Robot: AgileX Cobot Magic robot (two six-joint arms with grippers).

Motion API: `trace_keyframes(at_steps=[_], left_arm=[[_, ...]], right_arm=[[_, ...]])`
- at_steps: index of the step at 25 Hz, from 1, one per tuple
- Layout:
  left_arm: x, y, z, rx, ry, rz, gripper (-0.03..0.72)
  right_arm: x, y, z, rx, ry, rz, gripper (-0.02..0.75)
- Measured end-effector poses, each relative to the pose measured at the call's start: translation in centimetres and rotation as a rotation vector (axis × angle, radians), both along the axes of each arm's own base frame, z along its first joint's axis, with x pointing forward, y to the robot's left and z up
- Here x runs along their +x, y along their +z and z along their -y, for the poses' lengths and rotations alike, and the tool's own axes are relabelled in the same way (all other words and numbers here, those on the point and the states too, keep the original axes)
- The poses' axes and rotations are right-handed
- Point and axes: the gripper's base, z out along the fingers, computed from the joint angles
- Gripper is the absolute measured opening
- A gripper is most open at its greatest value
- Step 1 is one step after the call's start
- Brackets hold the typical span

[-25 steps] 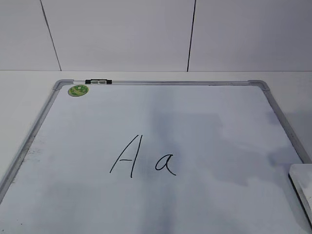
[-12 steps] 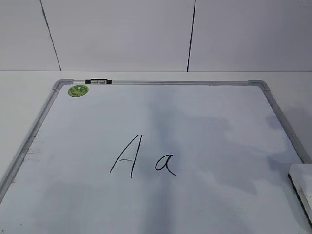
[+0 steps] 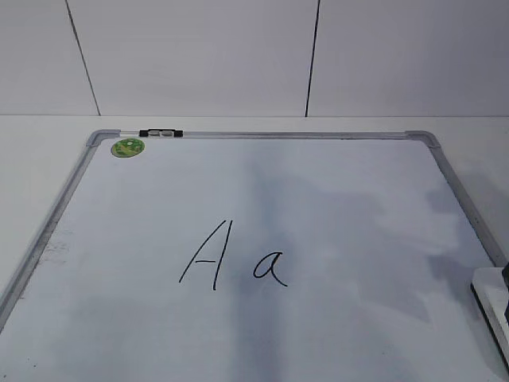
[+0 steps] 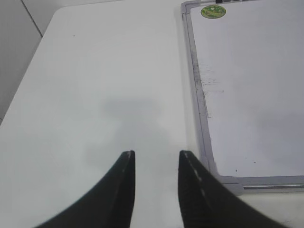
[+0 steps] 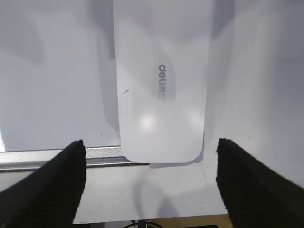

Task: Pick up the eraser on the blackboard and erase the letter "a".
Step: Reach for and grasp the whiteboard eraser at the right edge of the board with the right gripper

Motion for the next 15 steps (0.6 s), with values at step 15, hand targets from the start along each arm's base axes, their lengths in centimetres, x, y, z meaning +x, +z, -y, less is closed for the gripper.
trace_keyframes(at_steps=[15], left_arm=[[0.0, 0.0, 0.0, 0.000, 0.000, 0.000, 0.236]], right_arm=[[1.3, -1.7, 0.3, -0.008, -0.029, -0.047, 0.678]])
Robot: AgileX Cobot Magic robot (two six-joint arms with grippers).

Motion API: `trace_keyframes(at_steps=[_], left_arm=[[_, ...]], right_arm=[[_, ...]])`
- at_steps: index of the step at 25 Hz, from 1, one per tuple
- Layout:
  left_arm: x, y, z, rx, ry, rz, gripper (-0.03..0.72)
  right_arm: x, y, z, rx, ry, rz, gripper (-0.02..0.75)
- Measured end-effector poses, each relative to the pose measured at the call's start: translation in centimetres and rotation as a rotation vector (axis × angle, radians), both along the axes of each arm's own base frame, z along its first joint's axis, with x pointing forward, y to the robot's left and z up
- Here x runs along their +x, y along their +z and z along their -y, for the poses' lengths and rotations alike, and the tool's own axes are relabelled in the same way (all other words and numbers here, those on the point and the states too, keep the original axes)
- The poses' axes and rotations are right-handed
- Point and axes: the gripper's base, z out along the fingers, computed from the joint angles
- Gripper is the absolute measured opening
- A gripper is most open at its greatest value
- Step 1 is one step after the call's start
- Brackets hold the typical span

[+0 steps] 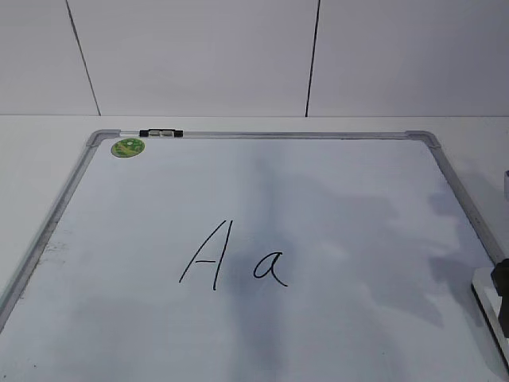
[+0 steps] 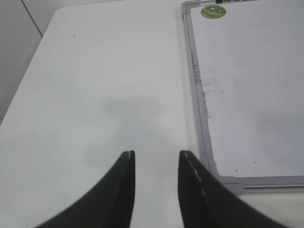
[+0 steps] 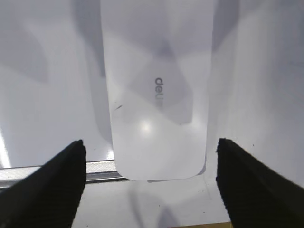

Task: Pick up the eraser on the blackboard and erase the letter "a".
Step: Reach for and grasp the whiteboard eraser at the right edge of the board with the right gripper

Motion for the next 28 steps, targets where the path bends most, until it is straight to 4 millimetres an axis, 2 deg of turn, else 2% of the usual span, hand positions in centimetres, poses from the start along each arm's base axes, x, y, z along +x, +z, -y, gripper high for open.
trace_keyframes(at_steps=[12, 21, 28], left_arm=[[0.0, 0.0, 0.0, 0.000, 0.000, 0.000, 0.235], [0.0, 0.0, 0.0, 0.000, 0.000, 0.000, 0.235], [0.0, 0.0, 0.0, 0.000, 0.000, 0.000, 0.235]], right_arm=[[0.6, -0.6, 0.4, 0.000, -0.026, -0.025, 0.678], [1.5, -1.9, 0.3, 0.003, -0.022, -0.061, 0.677], [2.0, -1.9, 0.5, 0.009, -0.033, -0.060, 0.675]])
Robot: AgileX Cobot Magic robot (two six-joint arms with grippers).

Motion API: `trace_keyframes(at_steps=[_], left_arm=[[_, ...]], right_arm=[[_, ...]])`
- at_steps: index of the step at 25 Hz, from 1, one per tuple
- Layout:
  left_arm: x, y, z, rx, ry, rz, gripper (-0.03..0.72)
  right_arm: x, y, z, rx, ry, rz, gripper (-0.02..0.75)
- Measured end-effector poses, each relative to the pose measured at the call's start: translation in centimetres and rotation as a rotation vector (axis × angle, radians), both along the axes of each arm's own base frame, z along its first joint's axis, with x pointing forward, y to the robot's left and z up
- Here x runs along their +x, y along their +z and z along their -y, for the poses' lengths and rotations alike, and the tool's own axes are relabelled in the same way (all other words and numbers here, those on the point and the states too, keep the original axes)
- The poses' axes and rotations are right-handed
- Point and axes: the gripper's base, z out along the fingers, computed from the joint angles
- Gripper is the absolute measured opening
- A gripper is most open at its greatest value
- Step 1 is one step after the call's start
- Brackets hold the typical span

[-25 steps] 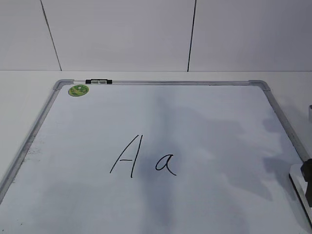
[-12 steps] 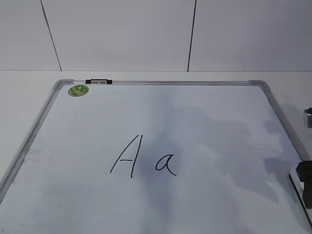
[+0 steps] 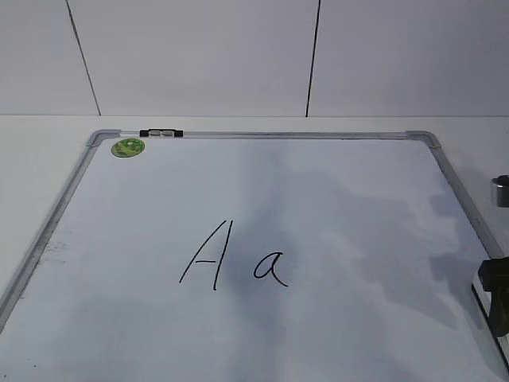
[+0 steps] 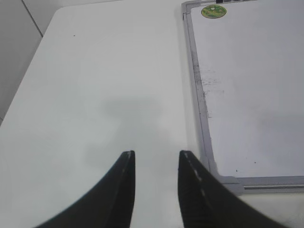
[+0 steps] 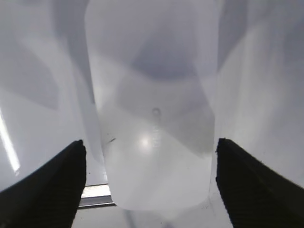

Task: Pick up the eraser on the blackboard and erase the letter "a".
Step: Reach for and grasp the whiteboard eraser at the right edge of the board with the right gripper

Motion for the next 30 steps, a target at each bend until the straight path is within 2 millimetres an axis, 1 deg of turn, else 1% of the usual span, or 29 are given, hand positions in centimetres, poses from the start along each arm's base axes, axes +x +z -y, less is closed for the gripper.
trace_keyframes(at_steps=[4, 18, 23, 26, 30], left_arm=[[0.0, 0.0, 0.0, 0.000, 0.000, 0.000, 0.235], [0.0, 0.0, 0.0, 0.000, 0.000, 0.000, 0.235], [0.0, 0.0, 0.0, 0.000, 0.000, 0.000, 0.235], [0.0, 0.0, 0.0, 0.000, 0.000, 0.000, 0.235], [0.0, 0.0, 0.0, 0.000, 0.000, 0.000, 0.235]], right_arm=[[0.0, -0.1, 0.1, -0.008, 0.005, -0.003, 0.675], [0.7, -1.8, 0.0, -0.015, 0.008, -0.055, 0.675], [0.8, -1.9, 0.0, -0.016, 0.004, -0.059, 0.671], [0.8, -1.9, 0.0, -0.018, 0.004, -0.059, 0.652], [0.8, -2.1, 0.1, -0.024, 0.007, -0.067, 0.603]])
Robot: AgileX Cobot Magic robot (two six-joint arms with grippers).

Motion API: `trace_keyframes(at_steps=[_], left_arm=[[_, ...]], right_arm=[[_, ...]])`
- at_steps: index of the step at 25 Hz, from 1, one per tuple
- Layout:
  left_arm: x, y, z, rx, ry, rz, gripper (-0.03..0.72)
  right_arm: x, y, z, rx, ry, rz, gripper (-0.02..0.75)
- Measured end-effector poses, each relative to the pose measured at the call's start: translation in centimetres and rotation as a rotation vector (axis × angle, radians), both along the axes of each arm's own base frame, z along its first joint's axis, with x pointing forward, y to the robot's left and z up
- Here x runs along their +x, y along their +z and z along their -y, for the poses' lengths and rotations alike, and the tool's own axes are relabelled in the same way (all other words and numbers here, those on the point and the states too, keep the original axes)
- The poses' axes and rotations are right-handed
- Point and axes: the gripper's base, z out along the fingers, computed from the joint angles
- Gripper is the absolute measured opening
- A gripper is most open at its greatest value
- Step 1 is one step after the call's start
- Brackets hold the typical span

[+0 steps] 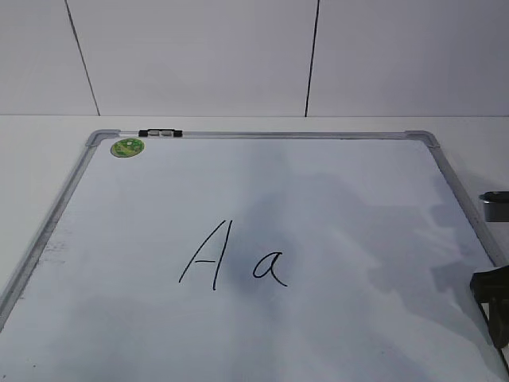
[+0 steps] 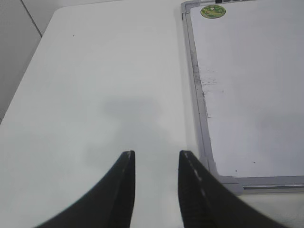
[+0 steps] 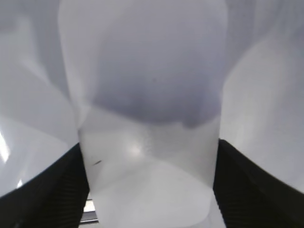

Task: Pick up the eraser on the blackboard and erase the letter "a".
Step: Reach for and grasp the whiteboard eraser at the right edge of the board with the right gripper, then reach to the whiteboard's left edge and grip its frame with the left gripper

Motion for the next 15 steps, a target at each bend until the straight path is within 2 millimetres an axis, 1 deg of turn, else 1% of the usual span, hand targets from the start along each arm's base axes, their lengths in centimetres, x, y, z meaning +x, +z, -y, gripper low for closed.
trace_keyframes(at_steps=[15], left_arm=[[0.00, 0.00, 0.00, 0.000, 0.000, 0.000, 0.235]], right_arm=[[0.20, -0.17, 0.05, -0.008, 0.006, -0.004, 0.595]])
